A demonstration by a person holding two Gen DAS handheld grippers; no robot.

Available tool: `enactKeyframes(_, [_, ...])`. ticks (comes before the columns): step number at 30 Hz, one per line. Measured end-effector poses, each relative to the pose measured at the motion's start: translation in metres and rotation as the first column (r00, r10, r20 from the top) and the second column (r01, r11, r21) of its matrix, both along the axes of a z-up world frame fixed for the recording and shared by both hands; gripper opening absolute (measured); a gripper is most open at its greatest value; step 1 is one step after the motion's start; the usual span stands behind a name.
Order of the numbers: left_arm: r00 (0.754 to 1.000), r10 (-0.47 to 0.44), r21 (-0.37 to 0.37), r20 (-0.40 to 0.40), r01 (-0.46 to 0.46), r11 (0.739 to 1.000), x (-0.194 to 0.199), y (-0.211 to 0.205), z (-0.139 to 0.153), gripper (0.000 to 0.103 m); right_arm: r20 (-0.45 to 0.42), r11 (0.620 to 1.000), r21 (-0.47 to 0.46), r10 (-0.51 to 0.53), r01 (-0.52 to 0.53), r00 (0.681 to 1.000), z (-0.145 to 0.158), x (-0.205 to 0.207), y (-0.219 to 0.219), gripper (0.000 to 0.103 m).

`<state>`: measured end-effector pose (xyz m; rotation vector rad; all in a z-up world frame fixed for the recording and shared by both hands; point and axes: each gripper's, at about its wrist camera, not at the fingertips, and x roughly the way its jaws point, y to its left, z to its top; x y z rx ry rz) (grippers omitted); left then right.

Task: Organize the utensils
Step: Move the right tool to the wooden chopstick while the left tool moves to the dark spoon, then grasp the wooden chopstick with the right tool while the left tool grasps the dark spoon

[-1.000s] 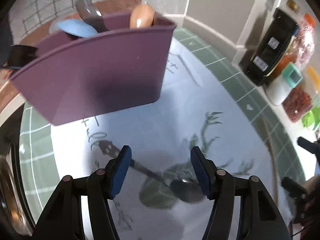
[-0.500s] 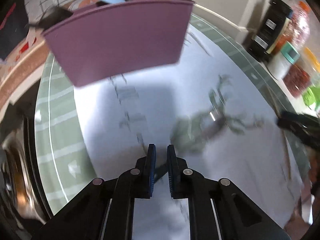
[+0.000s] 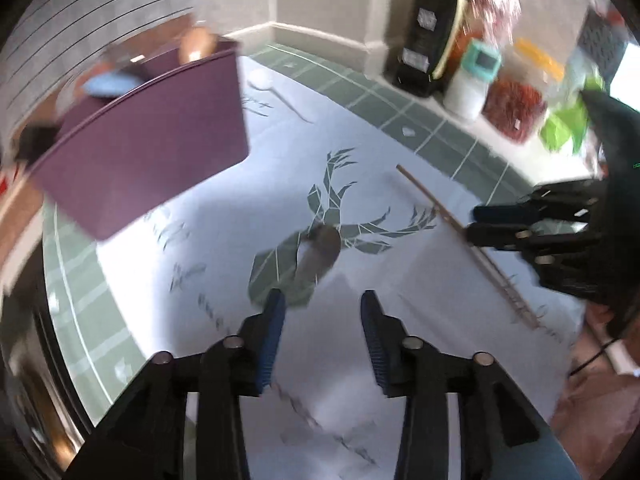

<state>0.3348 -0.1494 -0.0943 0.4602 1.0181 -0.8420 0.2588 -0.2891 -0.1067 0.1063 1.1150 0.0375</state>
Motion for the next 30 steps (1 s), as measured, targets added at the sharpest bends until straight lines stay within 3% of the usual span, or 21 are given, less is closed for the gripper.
enactKeyframes(4, [0.999,-0.042,0.077,0.026,0.040,0.996,0.015,-0.021,-0.005,0.041,0.013,1.000,0.000,-0.014,0.014,1.000,0.008,-0.006,-0.013,0.026])
enactKeyframes(13, [0.998,-0.066,0.125,-0.011,0.067,0.990,0.028,-0.044,-0.020,0.041,0.006,0.997,0.039,-0.065,0.065,0.998,0.005,-0.019,-0.034,0.050])
enactKeyframes(17, [0.999,-0.043,0.138,0.021,0.040,0.990,0.030,-0.043,-0.024,0.041,0.006,0.997,0.044,-0.070,0.070,0.998,0.004,-0.019,-0.035,0.053])
enactKeyframes(20, [0.998,0.030,0.116,0.061,-0.037,0.993,0.038,-0.040,-0.022,0.041,0.002,0.997,0.036,-0.070,0.070,0.998,0.002,-0.015,-0.034,0.053])
enactKeyframes(24, [0.989,0.144,0.055,-0.027,-0.142,0.988,0.062,-0.028,-0.024,0.041,-0.001,0.998,0.033,-0.055,0.055,0.998,0.002,-0.010,-0.028,0.053])
enactKeyframes(26, [0.988,0.129,0.033,-0.089,-0.126,0.991,0.065,-0.025,-0.027,0.041,0.003,0.999,0.031,-0.040,0.040,0.999,0.002,-0.010,-0.025,0.053])
enactKeyframes(30, [0.995,0.075,0.052,-0.067,-0.071,0.996,0.056,-0.028,-0.027,0.041,0.012,0.999,0.021,-0.028,0.028,1.000,0.004,-0.012,-0.024,0.055])
